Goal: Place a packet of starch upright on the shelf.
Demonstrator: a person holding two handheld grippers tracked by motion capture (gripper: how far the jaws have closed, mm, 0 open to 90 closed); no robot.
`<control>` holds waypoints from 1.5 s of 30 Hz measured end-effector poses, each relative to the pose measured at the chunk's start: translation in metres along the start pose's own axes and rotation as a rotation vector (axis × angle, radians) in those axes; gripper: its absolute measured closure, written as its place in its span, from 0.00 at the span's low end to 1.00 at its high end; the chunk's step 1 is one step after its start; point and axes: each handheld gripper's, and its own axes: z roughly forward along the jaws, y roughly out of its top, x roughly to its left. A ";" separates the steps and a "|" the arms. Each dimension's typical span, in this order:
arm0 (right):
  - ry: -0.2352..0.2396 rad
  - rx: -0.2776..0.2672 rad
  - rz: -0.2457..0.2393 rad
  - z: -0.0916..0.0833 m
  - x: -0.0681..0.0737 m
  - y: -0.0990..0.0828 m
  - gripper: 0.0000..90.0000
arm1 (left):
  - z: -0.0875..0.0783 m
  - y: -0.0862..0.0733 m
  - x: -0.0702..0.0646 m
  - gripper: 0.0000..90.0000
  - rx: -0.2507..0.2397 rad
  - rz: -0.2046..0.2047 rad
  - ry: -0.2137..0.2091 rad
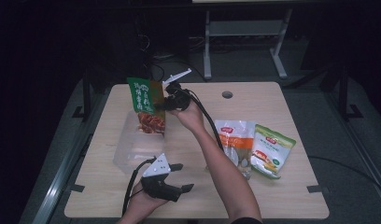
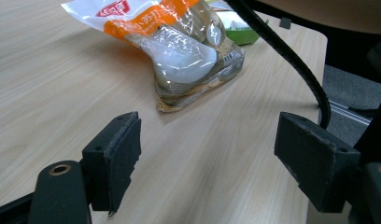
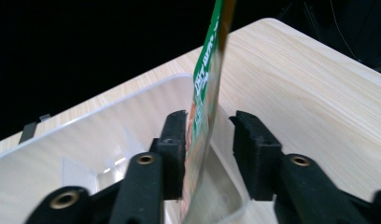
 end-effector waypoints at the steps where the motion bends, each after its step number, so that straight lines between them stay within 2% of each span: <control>1: 0.000 0.000 0.000 0.000 0.000 0.000 0.68 | 0.000 0.000 0.000 0.25 0.000 0.000 0.000; 7: 0.017 0.010 0.013 -0.018 0.001 -0.006 0.56 | 0.002 0.000 0.000 0.25 0.012 0.000 -0.001; 17: 0.037 0.005 0.028 -0.044 0.000 -0.020 0.49 | 0.005 -0.001 -0.001 0.25 0.032 0.010 0.003; 27: 0.004 0.018 0.042 -0.076 -0.004 -0.039 0.44 | 0.005 -0.002 -0.001 0.25 0.035 0.010 0.003; 30: -0.014 0.018 0.053 -0.093 -0.007 -0.051 0.43 | 0.006 -0.002 -0.001 0.25 0.035 0.014 0.006; 35: -0.041 0.024 0.062 -0.109 -0.010 -0.064 0.41 | 0.006 -0.002 -0.001 0.25 0.043 0.019 0.005; 36: -0.048 0.036 0.069 -0.116 -0.011 -0.071 0.40 | 0.007 -0.003 -0.001 0.25 0.044 0.018 0.004; 45: -0.071 0.037 0.105 -0.136 -0.015 -0.096 0.39 | 0.010 -0.003 -0.004 0.24 0.044 0.019 0.003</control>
